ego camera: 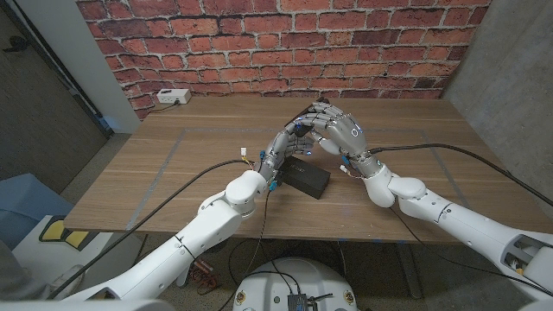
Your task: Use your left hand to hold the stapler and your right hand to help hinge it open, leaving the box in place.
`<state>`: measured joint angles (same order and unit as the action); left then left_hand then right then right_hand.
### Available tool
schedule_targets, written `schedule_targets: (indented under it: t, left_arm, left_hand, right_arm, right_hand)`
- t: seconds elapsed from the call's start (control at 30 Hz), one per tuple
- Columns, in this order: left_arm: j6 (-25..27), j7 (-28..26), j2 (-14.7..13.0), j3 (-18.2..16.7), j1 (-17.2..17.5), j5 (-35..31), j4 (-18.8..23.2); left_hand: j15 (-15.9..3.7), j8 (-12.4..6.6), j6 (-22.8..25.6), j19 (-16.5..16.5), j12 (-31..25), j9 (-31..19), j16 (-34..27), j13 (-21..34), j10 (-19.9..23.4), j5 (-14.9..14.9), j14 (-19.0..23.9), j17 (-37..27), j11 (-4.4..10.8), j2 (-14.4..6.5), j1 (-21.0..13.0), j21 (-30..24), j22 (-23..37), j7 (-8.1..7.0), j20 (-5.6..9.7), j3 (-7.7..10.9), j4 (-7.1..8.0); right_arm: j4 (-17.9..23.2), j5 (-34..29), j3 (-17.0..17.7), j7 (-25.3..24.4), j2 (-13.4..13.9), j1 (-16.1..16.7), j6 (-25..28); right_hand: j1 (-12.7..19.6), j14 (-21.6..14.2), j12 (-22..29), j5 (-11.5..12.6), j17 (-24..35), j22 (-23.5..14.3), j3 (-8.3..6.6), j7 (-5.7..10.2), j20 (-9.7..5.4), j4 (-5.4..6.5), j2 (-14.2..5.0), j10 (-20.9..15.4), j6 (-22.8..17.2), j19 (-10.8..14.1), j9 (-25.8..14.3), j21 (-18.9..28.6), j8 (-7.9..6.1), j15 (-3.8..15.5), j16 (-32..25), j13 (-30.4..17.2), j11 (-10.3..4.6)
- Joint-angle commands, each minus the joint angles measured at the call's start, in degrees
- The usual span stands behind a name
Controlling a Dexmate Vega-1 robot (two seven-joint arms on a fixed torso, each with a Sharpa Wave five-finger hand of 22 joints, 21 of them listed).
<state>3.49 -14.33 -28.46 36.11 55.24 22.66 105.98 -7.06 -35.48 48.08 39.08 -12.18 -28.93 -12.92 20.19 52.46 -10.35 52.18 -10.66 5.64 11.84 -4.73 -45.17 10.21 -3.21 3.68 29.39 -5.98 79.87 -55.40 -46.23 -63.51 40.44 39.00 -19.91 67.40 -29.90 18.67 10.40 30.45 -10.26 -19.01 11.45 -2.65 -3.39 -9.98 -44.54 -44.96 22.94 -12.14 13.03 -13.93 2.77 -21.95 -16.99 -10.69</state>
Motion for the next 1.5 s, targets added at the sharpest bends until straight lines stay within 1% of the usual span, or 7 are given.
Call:
schedule_targets:
  t: [0.03, 0.23, 0.4, 0.53, 0.93, 1.33, 1.5]
  left_arm:
    - [-7.33, 1.30, 1.83, -0.49, 0.90, -0.28, -3.33]
    - [-8.23, 1.67, 2.38, -0.58, 0.72, -0.48, -4.26]
    - [-12.92, 2.69, 4.48, -0.82, 1.02, 0.44, -7.45]
    - [-13.91, 2.29, 5.15, -1.03, 1.25, 0.31, -8.09]
    - [-13.92, 1.26, 5.83, -1.27, 1.69, -0.18, -7.69]
    - [-11.93, 0.34, 5.30, -1.43, 2.24, -0.21, -6.26]
    - [-12.44, -0.19, 5.27, -1.51, 2.64, -0.74, -5.90]
  left_hand:
    - [-4.17, 0.06, 1.75, 0.33, -0.80, 0.17, -0.14, -0.01, 0.21, -1.07, 0.49, -0.21, -0.18, 0.21, 3.54, 0.96, 0.02, 0.41, 0.07, -4.54, -1.33]
    - [-4.24, 0.11, 2.10, 0.58, -1.12, 0.11, -0.29, -0.10, 0.71, -1.50, 0.89, -0.22, -0.25, 0.12, 4.52, 1.52, 0.00, 0.14, -0.02, -6.69, -1.38]
    - [-4.43, 0.15, 2.64, 0.49, -1.39, 0.21, -0.43, -0.01, 0.98, -1.75, 1.29, -0.22, -0.25, -0.07, 4.87, 2.02, 0.01, -0.07, 0.01, -8.12, -1.39]
    - [-4.44, 0.03, 3.29, 0.36, -1.68, 0.17, -0.59, 0.02, 1.46, -1.97, 1.76, -0.23, 0.22, -0.23, 5.04, 2.49, 0.01, -0.12, -0.02, -9.32, -1.34]
    - [-4.56, 0.22, 3.64, 0.75, -1.80, 0.13, -0.61, 0.01, 1.42, -2.41, 1.97, -0.23, 0.06, -0.48, 5.09, 3.22, 0.05, -0.01, -0.12, -11.73, -1.15]
    - [-4.41, 0.49, 3.50, 1.06, -1.87, 0.01, -0.53, -0.03, 1.38, -2.75, 1.94, -0.22, -0.10, -0.72, 4.83, 3.77, 0.10, -0.02, -0.23, -13.41, -1.08]
    - [-4.49, 0.55, 3.62, 1.17, -1.88, -0.05, -0.49, -0.05, 1.33, -2.94, 1.93, -0.22, -0.16, -0.82, 4.66, 4.07, 0.13, -0.13, -0.20, -14.20, -1.07]
  right_arm:
    - [-0.40, 1.34, -0.53, 1.28, 0.31, -0.11, 0.82]
    - [-0.89, 1.95, -0.56, 1.66, 0.30, -0.36, 0.84]
    - [-1.58, 2.84, -0.51, 1.44, 0.13, -0.45, 0.30]
    - [-2.23, 3.51, -0.47, 1.35, -0.01, -0.56, -0.25]
    - [-3.57, 1.68, -1.00, -0.11, 0.67, -2.25, -0.06]
    - [-3.95, 8.19, 1.39, 0.14, -0.76, -1.23, -3.93]
    - [-3.87, 8.99, 2.24, -0.20, -0.99, -0.92, -4.96]
  right_hand:
    - [0.16, -0.84, 1.43, 0.16, 0.48, -0.28, -1.08, -0.57, -7.02, 0.66, -0.75, -1.35, -0.85, 0.61, -0.20, 0.10, -0.15, 11.01, -0.47, -2.46, 0.18]
    - [0.19, -1.03, 1.53, 0.14, 0.58, -0.28, -1.05, -0.54, -7.03, 0.54, -0.67, -1.36, -0.97, 0.66, -0.21, 0.12, -0.04, 11.01, -0.39, -2.64, 0.27]
    - [0.22, -1.12, 1.55, 0.16, 0.66, -0.28, -1.04, -0.54, -7.03, 0.45, -0.67, -1.21, -0.87, 0.67, -0.24, 0.11, 0.11, 11.01, -0.29, -2.80, 0.36]
    - [0.24, -1.15, 1.60, 0.17, 0.69, -0.28, -1.05, -0.59, -7.04, 0.40, -0.68, -1.19, -0.90, 0.67, -0.26, 0.11, 0.17, 11.01, -0.20, -2.90, 0.35]
    - [0.31, -1.36, 1.87, 0.19, 0.89, -0.29, -1.08, -0.59, -7.04, 0.24, -0.74, -1.38, -1.03, 0.70, -0.34, 0.10, 0.38, 11.01, 0.08, -3.32, 0.40]
    - [0.33, -1.46, 2.09, 0.18, 1.05, -0.29, -1.09, -0.54, -6.94, 0.13, -0.75, -1.61, -1.20, 0.79, -0.41, 0.13, 0.48, 11.01, 0.32, -3.65, 0.25]
    - [0.23, -3.24, 2.15, 0.16, 0.41, -0.36, -1.41, -0.45, -7.35, 0.30, -0.97, -1.72, -1.24, 2.55, -0.46, 0.85, 0.71, 11.04, 0.78, -3.90, 0.14]
